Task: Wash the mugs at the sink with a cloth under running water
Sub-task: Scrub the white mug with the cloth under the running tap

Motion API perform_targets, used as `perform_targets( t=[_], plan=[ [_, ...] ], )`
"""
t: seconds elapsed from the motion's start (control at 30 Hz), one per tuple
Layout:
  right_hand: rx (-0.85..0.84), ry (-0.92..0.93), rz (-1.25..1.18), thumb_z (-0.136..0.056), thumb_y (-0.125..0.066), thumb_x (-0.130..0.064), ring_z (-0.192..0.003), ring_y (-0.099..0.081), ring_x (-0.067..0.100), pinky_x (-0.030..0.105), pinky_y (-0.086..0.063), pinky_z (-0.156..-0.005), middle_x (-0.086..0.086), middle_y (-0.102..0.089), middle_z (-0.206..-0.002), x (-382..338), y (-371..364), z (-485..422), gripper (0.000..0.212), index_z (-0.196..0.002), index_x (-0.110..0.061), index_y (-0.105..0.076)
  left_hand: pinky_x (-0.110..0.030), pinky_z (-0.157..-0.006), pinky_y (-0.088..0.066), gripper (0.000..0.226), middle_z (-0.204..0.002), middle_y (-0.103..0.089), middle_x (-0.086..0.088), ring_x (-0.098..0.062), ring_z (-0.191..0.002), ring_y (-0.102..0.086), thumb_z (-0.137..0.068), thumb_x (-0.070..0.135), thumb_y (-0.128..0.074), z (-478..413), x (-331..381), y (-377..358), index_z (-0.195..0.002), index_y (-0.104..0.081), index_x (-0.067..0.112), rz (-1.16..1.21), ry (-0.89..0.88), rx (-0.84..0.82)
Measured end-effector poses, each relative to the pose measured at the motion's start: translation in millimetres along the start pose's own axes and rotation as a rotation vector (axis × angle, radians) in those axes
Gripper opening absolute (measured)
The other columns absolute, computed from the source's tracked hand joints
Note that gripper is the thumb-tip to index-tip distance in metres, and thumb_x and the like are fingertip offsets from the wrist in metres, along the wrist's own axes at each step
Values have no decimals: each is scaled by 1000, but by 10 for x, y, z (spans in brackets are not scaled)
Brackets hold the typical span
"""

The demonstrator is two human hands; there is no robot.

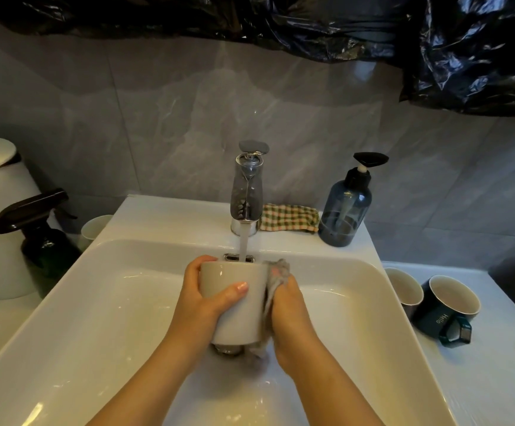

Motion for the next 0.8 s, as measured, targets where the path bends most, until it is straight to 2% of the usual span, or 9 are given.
perform_targets(
  t=[0.1, 0.17, 0.23, 0.3, 0.4, 0.47, 0.57, 0.67, 0.8],
  plan=[
    [-161, 54, -153, -97, -47, -28, -88, -67, 25, 38, -57, -69, 12, -69, -99, 58, -112, 90, 19, -108, -19, -60, -38, -65, -53, 65, -109, -60, -12, -26, -86, -63, -56, 35, -68, -47, -22, 48, -116, -48, 23, 254, 102, 76],
    [-56, 120, -106, -95, -52, -24, -83, -66, 21, 27, -56, -64, 11, -69, -93, 45, -110, 102, 14, -100, -15, -62, -40, -68, -53, 68, -111, -61, -12, -27, -90, -63, -54, 36, -70, -48, -22, 73, -117, -48, 23, 282, 115, 60],
    [77, 190, -84, -95, -52, -20, -78, -64, 18, 24, -54, -60, 8, -67, -87, 9, -57, 84, 9, -91, -17, -60, -41, -66, -54, 74, -109, -61, -11, -27, -90, -64, -44, 41, -75, -21, -7, 37, -112, -50, 26, 252, 112, 0],
    [128, 222, -118, -94, -54, -22, -74, -64, 17, 28, -56, -60, 4, -68, -81, -57, -23, 94, 10, -87, -20, -61, -39, -61, -54, 77, -107, -60, -9, -26, -88, -65, -38, 48, -73, 9, 6, -7, -109, -49, 30, 194, 89, -49],
    [162, 216, -136, -92, -57, -25, -78, -66, 22, 42, -58, -69, 3, -69, -77, -74, 19, 106, 11, -86, -21, -65, -35, -56, -54, 73, -103, -58, -7, -23, -84, -64, -36, 50, -71, 35, 42, -37, -103, -48, 34, 145, 23, -37],
    [157, 172, -209, -90, -60, -25, -74, -66, 22, 42, -55, -67, 3, -69, -74, -32, 12, 113, 10, -85, -20, -67, -39, -60, -54, 72, -105, -58, -8, -25, -86, -63, -36, 51, -71, 33, 35, -43, -103, -48, 35, 141, 1, 1],
    [-14, 66, -394, -84, -65, -24, -73, -66, 22, 37, -52, -66, 5, -73, -78, 28, -102, 162, 12, -94, -18, -69, -39, -65, -54, 80, -109, -61, -11, -28, -92, -64, -36, 52, -73, 2, -63, -29, -110, -51, 30, 272, 76, 100],
    [-232, -16, -500, -69, -65, -24, -87, -64, 29, 42, -53, -73, 7, -74, -82, 39, -176, 202, 29, -97, -17, -67, -40, -63, -55, 95, -116, -63, -19, -35, -100, -64, -43, 53, -78, -25, -117, -4, -127, -51, 19, 519, 323, 88],
    [-374, -69, -483, -69, -62, -29, -77, -69, 25, 37, -56, -58, 8, -75, -80, 11, -176, 217, 34, -102, -21, -64, -40, -64, -53, 67, -90, -71, -18, -32, -82, -66, -58, 47, -65, -27, -58, 33, -115, -61, 12, 561, 442, -37]
  ],
)
Point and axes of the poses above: each hand's wrist, its own z-axis away from the middle knuckle, its own y-axis out of the back of the hand, x = y × z, the point moved 2 cm from there along -z, towards the middle knuckle
